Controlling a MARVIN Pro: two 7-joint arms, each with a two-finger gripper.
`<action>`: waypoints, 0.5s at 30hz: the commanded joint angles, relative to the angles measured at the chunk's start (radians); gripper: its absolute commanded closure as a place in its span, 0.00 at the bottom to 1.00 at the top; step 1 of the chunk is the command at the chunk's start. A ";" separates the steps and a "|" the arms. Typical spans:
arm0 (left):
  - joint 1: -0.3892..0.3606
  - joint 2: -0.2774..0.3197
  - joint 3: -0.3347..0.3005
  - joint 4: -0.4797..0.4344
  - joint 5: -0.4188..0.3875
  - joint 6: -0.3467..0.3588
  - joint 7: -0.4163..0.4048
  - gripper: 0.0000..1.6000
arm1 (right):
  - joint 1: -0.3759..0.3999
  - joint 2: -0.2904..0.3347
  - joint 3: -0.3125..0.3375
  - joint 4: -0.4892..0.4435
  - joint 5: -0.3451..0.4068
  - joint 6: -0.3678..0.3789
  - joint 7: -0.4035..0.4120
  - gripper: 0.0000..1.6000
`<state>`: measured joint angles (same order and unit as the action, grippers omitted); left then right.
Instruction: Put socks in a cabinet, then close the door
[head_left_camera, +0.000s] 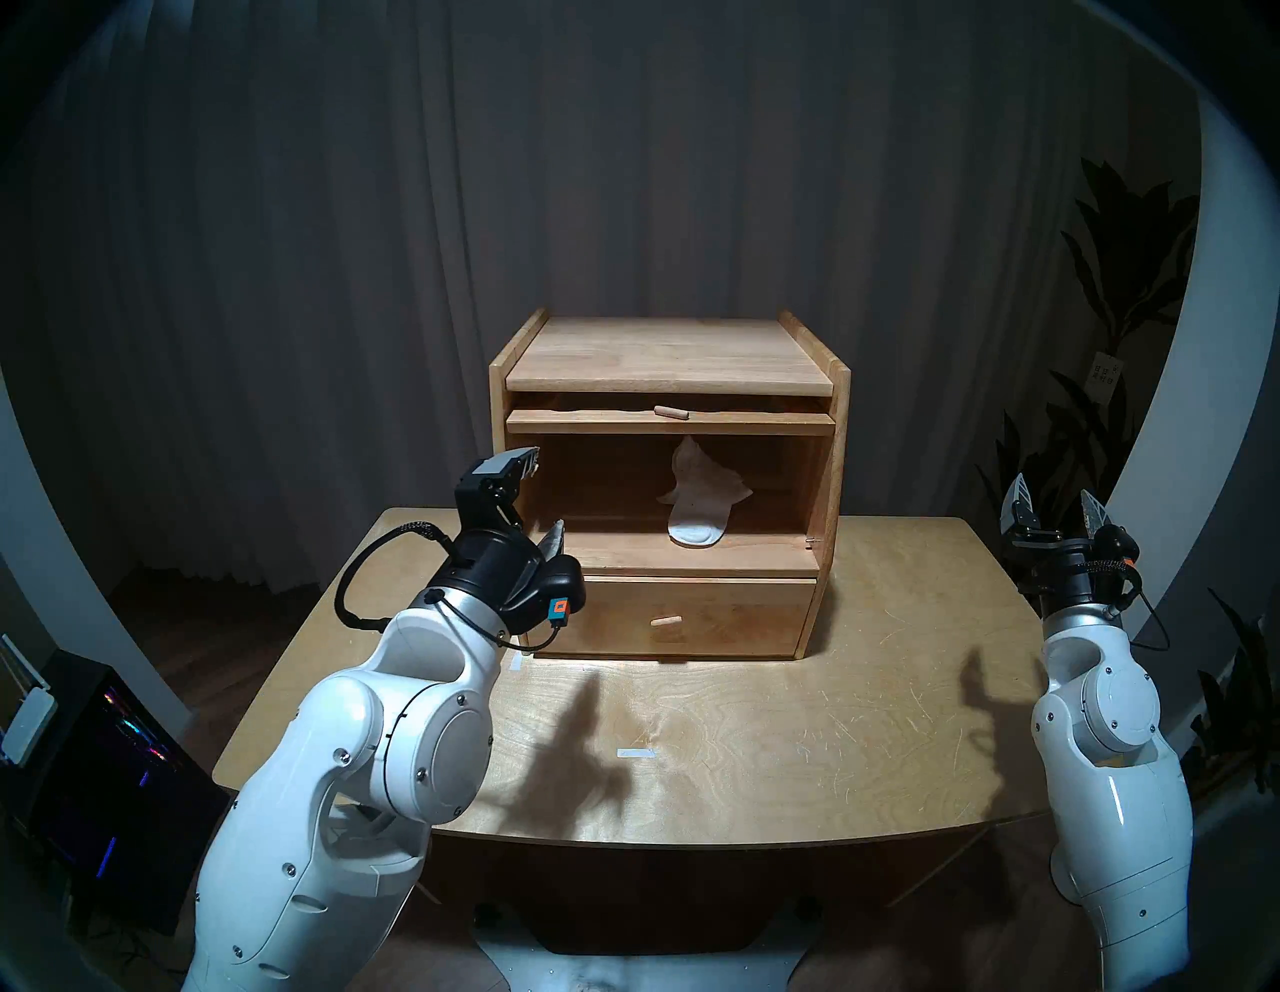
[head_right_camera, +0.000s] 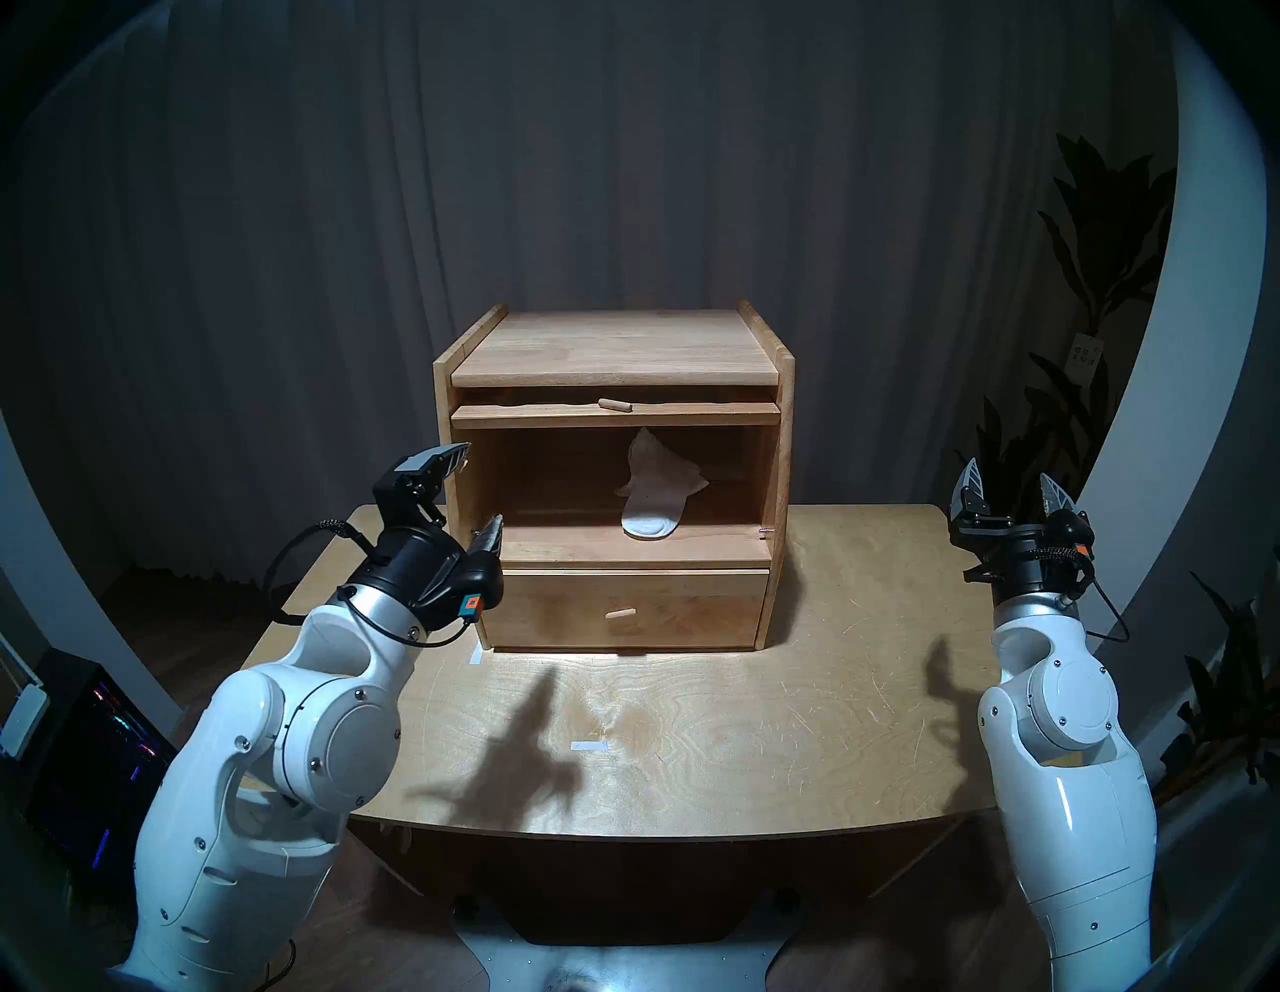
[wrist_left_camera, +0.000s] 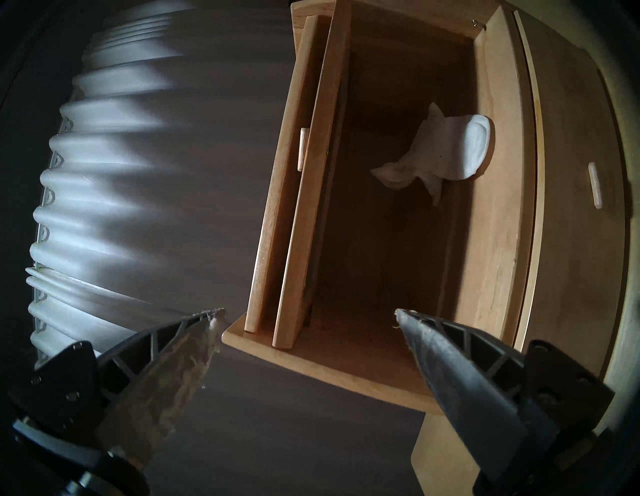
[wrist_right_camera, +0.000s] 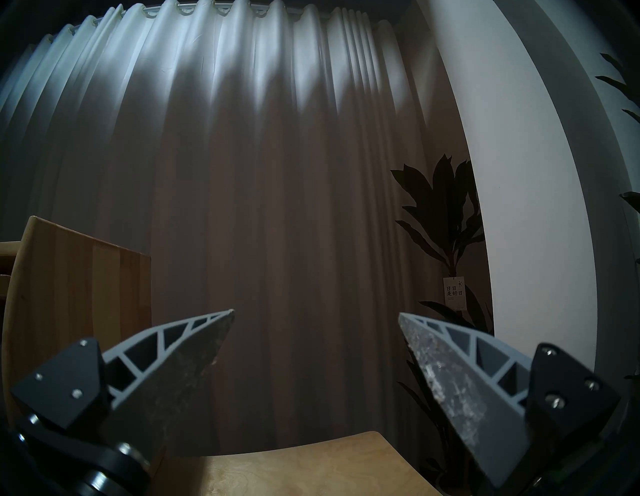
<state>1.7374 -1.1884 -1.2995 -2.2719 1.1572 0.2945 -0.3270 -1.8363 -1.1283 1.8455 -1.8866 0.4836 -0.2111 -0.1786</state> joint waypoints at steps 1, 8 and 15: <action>-0.100 -0.073 0.022 0.021 0.022 -0.002 -0.003 0.00 | 0.008 0.002 0.005 -0.014 0.000 -0.005 -0.001 0.00; -0.178 -0.120 0.055 0.072 0.052 -0.002 -0.025 0.00 | 0.009 0.002 0.005 -0.012 -0.001 -0.005 0.003 0.00; -0.246 -0.167 0.089 0.119 0.097 -0.010 -0.043 0.00 | 0.010 0.002 0.006 -0.010 -0.001 -0.005 0.006 0.00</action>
<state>1.5846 -1.2973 -1.2264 -2.1559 1.2201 0.2949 -0.3739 -1.8342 -1.1280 1.8458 -1.8814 0.4821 -0.2111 -0.1701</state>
